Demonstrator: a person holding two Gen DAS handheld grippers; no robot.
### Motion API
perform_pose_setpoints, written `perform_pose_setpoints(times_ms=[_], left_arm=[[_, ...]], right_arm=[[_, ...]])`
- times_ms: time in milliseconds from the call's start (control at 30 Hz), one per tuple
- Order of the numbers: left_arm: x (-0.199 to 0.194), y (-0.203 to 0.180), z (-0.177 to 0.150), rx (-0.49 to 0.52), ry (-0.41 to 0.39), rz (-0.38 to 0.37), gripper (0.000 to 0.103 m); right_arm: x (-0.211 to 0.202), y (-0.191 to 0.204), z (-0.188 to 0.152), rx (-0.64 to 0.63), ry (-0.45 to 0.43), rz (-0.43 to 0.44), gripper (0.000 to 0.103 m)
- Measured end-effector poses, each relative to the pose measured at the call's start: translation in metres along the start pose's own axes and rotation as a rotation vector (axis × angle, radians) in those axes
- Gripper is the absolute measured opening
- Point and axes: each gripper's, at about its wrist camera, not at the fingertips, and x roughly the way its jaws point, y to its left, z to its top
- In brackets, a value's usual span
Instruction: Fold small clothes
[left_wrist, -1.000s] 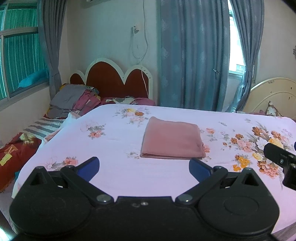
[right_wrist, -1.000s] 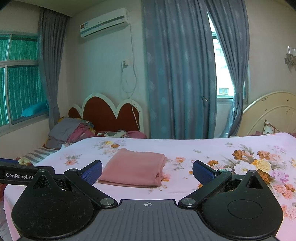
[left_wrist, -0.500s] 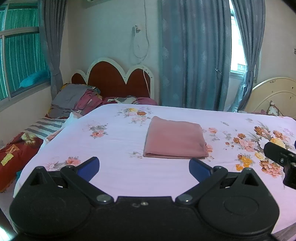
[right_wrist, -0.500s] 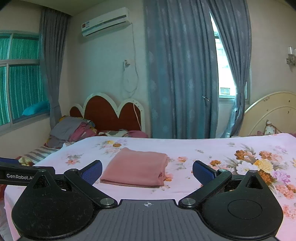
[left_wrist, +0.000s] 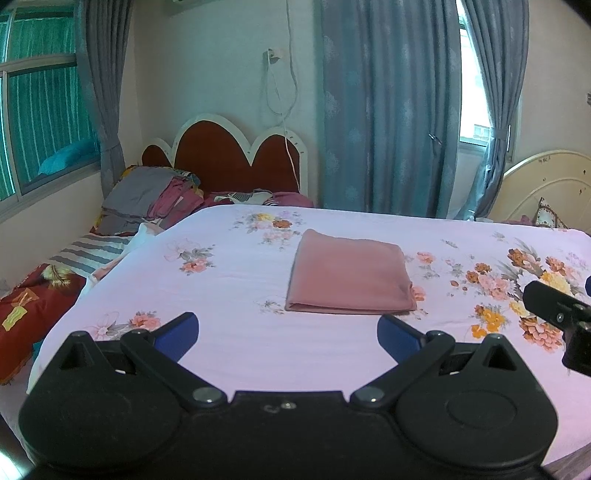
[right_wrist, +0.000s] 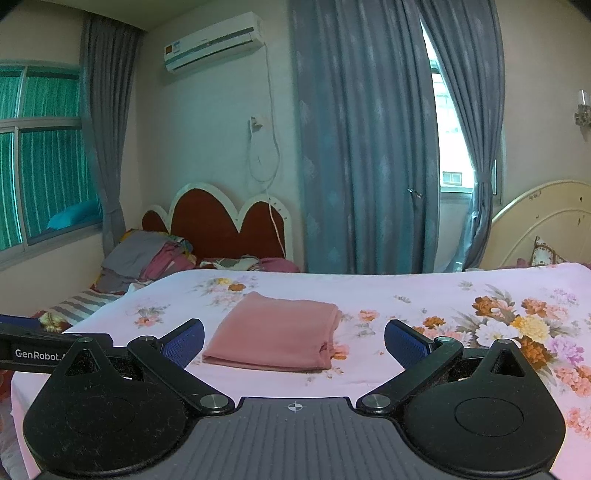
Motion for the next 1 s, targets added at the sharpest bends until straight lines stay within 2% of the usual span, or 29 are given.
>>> perform_pose_setpoints(times_ms=[633,1000], left_arm=[[0.015,-0.003,0.003,0.006,0.032,-0.014,0.103],[0.049,-0.013,0.011,0.032,0.064,-0.02,0.103]], right_arm=[[0.01,-0.012,0.0,0.014,0.025,0.003,0.102],[0.045,-0.022,0.002,0.035,0.062,-0.003,0.102]])
